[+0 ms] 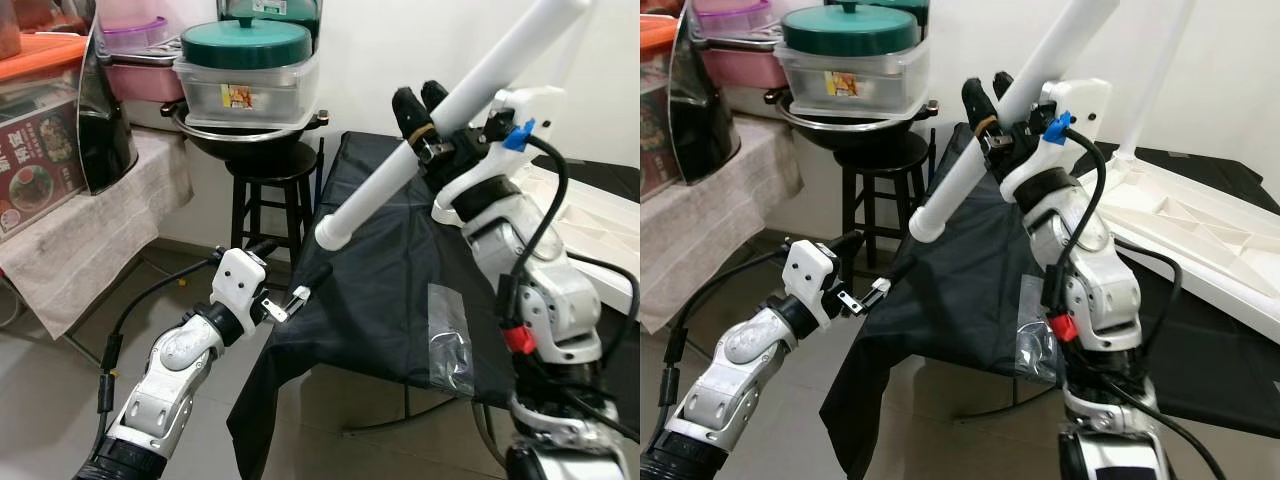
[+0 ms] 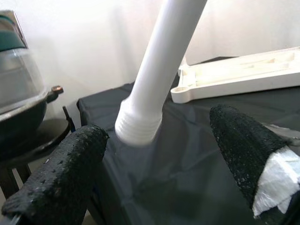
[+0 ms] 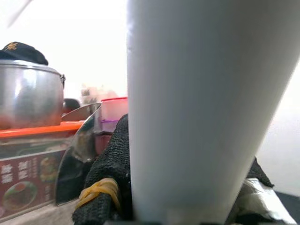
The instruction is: Building children table
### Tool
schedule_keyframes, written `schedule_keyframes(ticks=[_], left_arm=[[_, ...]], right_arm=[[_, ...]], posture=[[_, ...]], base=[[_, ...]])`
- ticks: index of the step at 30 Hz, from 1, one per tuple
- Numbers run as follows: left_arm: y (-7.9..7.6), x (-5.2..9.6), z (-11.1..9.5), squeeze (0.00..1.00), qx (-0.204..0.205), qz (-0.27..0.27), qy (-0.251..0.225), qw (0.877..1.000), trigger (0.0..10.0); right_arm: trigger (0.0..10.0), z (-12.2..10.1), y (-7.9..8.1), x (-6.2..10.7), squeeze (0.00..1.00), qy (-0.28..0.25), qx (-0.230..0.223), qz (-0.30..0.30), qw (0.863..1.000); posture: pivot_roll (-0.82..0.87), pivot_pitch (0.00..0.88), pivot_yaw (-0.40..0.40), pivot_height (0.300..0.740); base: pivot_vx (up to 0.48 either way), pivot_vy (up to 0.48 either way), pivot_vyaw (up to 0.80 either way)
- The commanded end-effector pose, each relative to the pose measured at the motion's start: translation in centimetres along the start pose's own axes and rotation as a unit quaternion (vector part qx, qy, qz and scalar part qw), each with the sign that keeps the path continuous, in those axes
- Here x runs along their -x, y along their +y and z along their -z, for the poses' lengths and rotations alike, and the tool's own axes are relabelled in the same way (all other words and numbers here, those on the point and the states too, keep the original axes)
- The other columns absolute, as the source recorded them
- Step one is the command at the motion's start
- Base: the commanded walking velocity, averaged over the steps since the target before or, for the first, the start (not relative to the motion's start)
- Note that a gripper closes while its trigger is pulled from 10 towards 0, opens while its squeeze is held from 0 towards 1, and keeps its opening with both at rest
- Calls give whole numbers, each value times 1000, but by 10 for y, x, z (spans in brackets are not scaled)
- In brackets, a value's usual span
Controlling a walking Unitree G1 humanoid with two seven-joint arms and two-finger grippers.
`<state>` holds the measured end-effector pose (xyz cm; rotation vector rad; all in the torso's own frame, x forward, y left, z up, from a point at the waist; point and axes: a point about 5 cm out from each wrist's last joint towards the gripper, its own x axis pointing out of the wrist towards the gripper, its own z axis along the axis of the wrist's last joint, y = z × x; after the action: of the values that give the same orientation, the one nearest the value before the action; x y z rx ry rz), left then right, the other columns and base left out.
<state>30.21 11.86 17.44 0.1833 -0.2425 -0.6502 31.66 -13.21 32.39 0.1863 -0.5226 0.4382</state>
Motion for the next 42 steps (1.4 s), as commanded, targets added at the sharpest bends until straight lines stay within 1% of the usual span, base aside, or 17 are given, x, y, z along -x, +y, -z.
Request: schedule_keyframes(ticks=[1, 5, 8, 15, 19, 24, 25, 28, 34, 35, 36, 37, 38, 39, 40, 41, 42], left_arm=[[-2, -2, -4, 0, -3, 9, -11, 1000, 10000], [-8, -11, -4, 0, -20, 5, -18, 1000, 10000], [-8, -12, -2, 0, -31, -9, -20, 999, 10000], [-11, -11, 0, 0, -24, -3, -15, 1000, 10000], [-12, -12, 3, 0, -30, 1, -9, 1000, 10000], [-12, -13, 7, 0, -53, -4, 2, 999, 10000], [-12, -13, 7, 0, -53, -4, 2, 999, 10000], [-11, -12, 12, 0, -65, -13, 11, 998, 10000], [-8, -12, 15, 0, -75, -22, 20, 997, 10000], [-6, -12, 17, 0, -82, -26, 26, 996, 7686], [-6, -12, 17, 0, -82, -26, 26, 996, 7686], [-5, -11, 18, 0, -88, -29, 28, 995, 4980], [-5, -11, 20, 0, -90, -31, 31, 995, 4863], [-4, -11, 21, 0, -92, -33, 33, 995, 2824], [-4, -11, 21, 0, -93, -34, 34, 994, 2824], [-4, -11, 21, 0, -94, -35, 34, 994, 2039], [-4, -11, 22, 0, -95, -35, 34, 994, 2039]], right_arm=[[0, -1, 5, -3, 0, -8, -5, -12, 1000], [0, 14, 28, -6, 0, 20, -51, -47, 997], [0, 20, 33, -6, 0, 30, -62, -52, 996], [0, 21, 34, -8, 0, 26, -77, -51, 995], [0, 20, 49, -16, 0, 27, -114, -76, 990], [0, 16, 59, -18, 0, 23, -147, -91, 985], [0, 16, 59, -18, 0, 23, -147, -91, 985], [0, 9, 70, -17, 0, 22, -159, -113, 981], [0, 5, 75, -16, 0, 27, -168, -128, 977], [0, 3, 78, -15, 0, 28, -171, -136, 975], [0, 3, 78, -15, 0, 28, -171, -136, 975], [0, 0, 80, -15, 0, 29, -176, -144, 973], [0, -2, 81, -14, 0, 29, -178, -150, 972], [0, -4, 82, -14, 0, 28, -176, -156, 972], [0, -5, 83, -14, 0, 28, -175, -159, 971], [0, -5, 83, -14, 0, 28, -172, -160, 972], [0, -6, 83, -14, 0, 29, -171, -161, 972]], posture=[[38, 0, -67, 740], [30, 0, -63, 740], [32, 0, -64, 740], [32, 0, -64, 740], [37, 0, -68, 740], [38, 0, -67, 740], [38, 0, -67, 740], [36, 0, -63, 740], [36, 0, -60, 740], [35, 0, -60, 740], [35, 0, -60, 740], [33, 0, -59, 740], [33, 0, -58, 740], [33, 0, -58, 740], [33, 0, -58, 740], [33, 0, -58, 740], [33, 0, -58, 740]], base=[[0, 0, 0], [0, 0, 0], [0, 0, 0], [0, 0, 0], [0, 0, 0], [0, 0, 0], [0, 0, 0], [0, 0, 0], [0, 0, 0], [0, 0, 0], [0, 0, 0], [0, 0, 0], [0, 0, 0], [0, 0, 0], [0, 0, 0], [0, 0, 0], [0, 0, 0]])
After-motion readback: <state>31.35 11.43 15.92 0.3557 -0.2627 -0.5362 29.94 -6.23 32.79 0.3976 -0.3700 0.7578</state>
